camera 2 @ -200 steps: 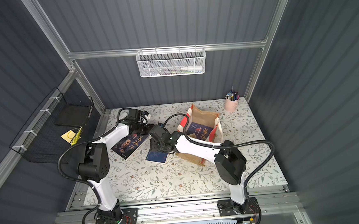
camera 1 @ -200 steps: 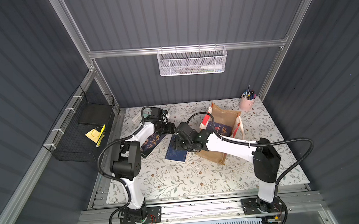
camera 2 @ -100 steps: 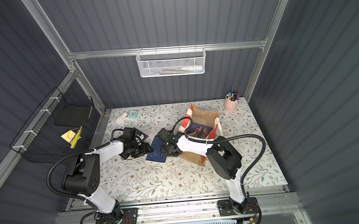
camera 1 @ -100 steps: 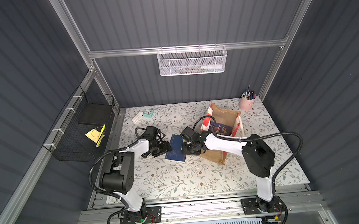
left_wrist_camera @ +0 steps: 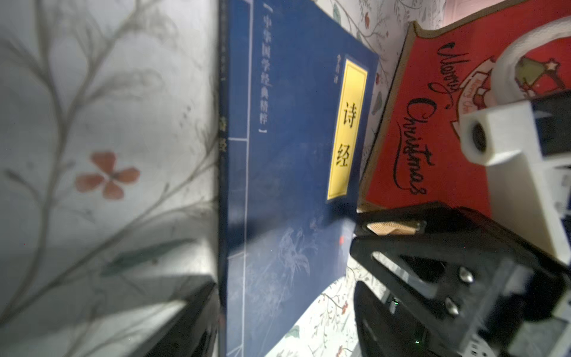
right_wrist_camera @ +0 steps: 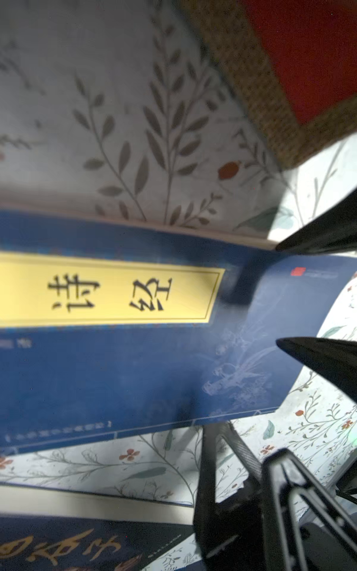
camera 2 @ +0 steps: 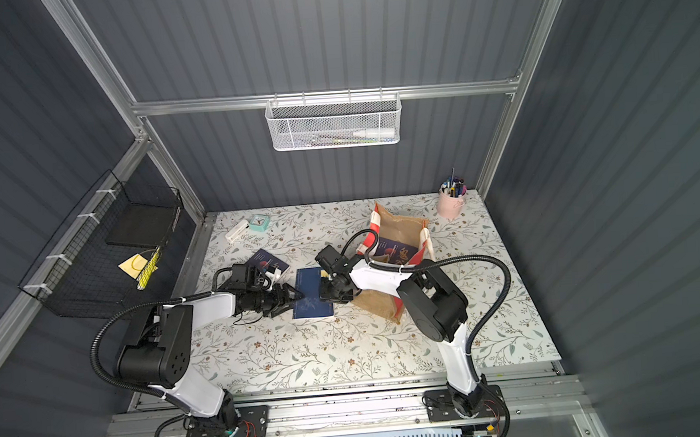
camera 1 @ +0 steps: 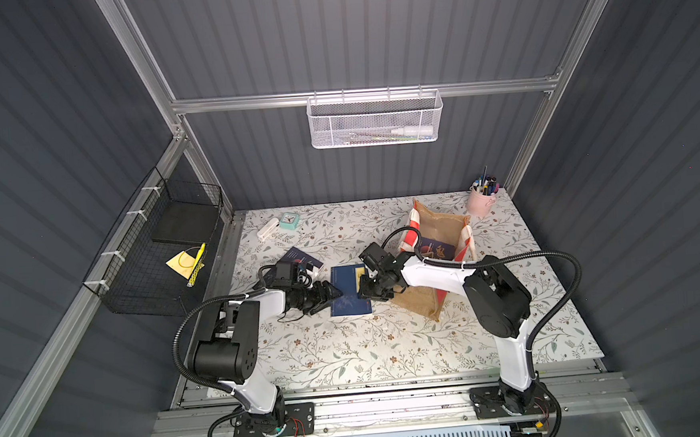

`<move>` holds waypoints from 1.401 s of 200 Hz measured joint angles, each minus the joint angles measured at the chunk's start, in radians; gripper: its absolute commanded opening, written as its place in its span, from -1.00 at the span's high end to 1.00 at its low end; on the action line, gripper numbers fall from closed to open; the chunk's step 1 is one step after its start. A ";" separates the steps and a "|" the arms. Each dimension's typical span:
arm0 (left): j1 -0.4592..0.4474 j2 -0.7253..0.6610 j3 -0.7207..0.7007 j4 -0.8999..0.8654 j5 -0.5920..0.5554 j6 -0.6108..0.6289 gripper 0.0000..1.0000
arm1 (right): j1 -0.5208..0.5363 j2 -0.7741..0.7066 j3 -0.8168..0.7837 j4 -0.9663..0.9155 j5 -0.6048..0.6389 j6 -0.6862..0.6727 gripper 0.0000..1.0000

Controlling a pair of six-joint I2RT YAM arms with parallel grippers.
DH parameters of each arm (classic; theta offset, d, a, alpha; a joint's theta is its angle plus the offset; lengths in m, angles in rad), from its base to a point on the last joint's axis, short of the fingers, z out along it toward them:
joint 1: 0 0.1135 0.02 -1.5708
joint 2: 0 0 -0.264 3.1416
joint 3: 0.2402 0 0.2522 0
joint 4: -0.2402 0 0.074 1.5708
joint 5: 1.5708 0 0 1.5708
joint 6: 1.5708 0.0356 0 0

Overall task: Put the books into the canvas bag
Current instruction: Pick up the book from the center of the board.

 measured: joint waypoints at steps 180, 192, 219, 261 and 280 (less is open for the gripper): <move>-0.006 -0.011 -0.072 0.127 0.003 -0.207 -0.01 | -0.026 -0.012 -0.015 -0.005 -0.056 -0.032 0.32; -0.010 -0.006 -0.075 0.137 -0.007 -0.214 -0.01 | -0.023 -0.012 -0.015 -0.008 -0.056 -0.036 0.32; -0.014 0.014 -0.094 0.216 -0.002 -0.251 0.11 | -0.019 -0.011 -0.010 -0.021 -0.061 -0.042 0.32; -0.032 0.023 -0.097 0.289 0.034 -0.283 0.55 | 0.002 -0.011 -0.008 -0.021 -0.091 -0.042 0.30; -0.035 0.020 -0.085 0.269 0.041 -0.270 0.86 | 0.010 -0.011 0.002 -0.032 -0.099 -0.043 0.25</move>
